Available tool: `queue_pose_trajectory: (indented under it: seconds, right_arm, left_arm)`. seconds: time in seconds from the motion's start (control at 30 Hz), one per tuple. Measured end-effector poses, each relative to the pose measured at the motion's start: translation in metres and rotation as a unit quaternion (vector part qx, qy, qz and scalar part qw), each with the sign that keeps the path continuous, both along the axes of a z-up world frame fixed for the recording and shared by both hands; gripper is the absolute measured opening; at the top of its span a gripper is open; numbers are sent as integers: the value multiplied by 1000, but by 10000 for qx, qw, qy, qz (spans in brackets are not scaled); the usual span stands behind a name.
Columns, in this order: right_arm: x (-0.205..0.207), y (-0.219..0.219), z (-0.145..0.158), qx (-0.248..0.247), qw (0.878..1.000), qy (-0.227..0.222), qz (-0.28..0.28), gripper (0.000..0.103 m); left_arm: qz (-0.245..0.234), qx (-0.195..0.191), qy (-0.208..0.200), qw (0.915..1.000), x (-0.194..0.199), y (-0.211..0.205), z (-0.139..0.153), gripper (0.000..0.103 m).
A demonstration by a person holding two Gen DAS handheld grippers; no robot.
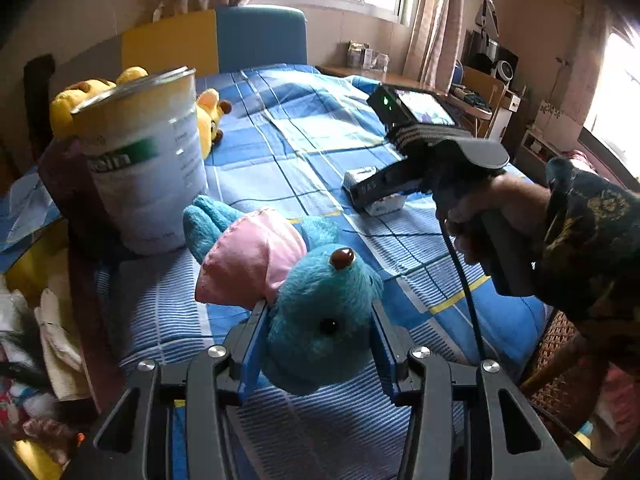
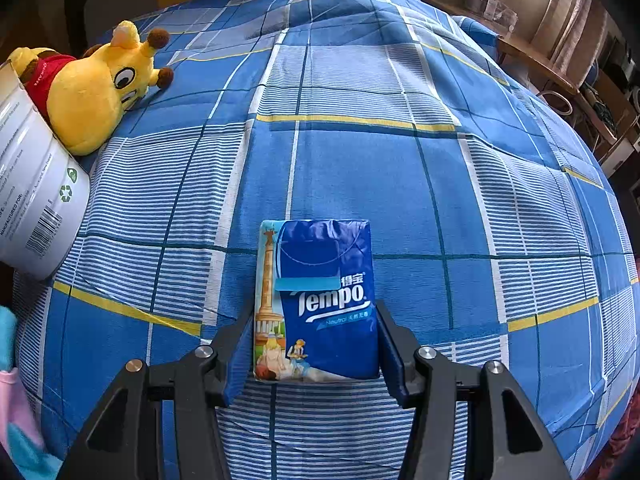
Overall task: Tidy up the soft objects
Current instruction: 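Carry the blue bear onto the gold tray and open the left gripper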
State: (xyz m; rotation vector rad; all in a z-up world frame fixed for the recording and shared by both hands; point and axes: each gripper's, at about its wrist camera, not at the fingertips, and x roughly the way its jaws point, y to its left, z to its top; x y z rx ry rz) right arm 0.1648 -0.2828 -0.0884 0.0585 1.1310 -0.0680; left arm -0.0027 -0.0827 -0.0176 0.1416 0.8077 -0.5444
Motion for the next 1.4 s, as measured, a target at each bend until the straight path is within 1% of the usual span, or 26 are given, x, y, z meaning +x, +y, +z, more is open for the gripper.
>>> queue_pose_trajectory:
  seconds: [0.27, 0.5, 0.73, 0.9, 1.03, 1.17, 1.27, 1.37, 1.4]
  right_arm:
    - [-2, 0, 1, -34, 10000, -35, 26, 55]
    - [-2, 1, 1, -61, 10000, -46, 33, 55]
    - [-1, 2, 1, -102, 9999, -62, 65, 54]
    - [-2, 3, 2, -132, 9998, -82, 98, 54]
    - [-2, 3, 2, -142, 9998, -87, 100, 54]
    - [-2, 3, 2, -120, 9999, -84, 80, 54]
    - [-1, 3, 2, -120, 9999, -84, 50, 54]
    - [-1, 2, 1, -103, 9999, -88, 11, 54]
    - [0, 2, 1, -83, 9999, -79, -29, 54]
  left_arm:
    - [137, -99, -102, 9998, -3, 12, 15, 48]
    - [390, -165, -146, 9990, -1, 28, 24, 48]
    - [815, -182, -228, 9962, 4, 57, 32, 48]
    - [1328, -267, -274, 9904, 7, 97, 39, 48]
    - [1941, -420, -244, 9798, 10, 146, 43, 48]
    - [2670, -410, -242, 9625, 5, 203, 41, 48]
    - [3201, -324, -112, 9468, -1, 246, 29, 48]
    - [3532, -183, 34, 9354, -9, 274, 13, 48]
    - [3590, -149, 95, 9332, -11, 281, 8, 49]
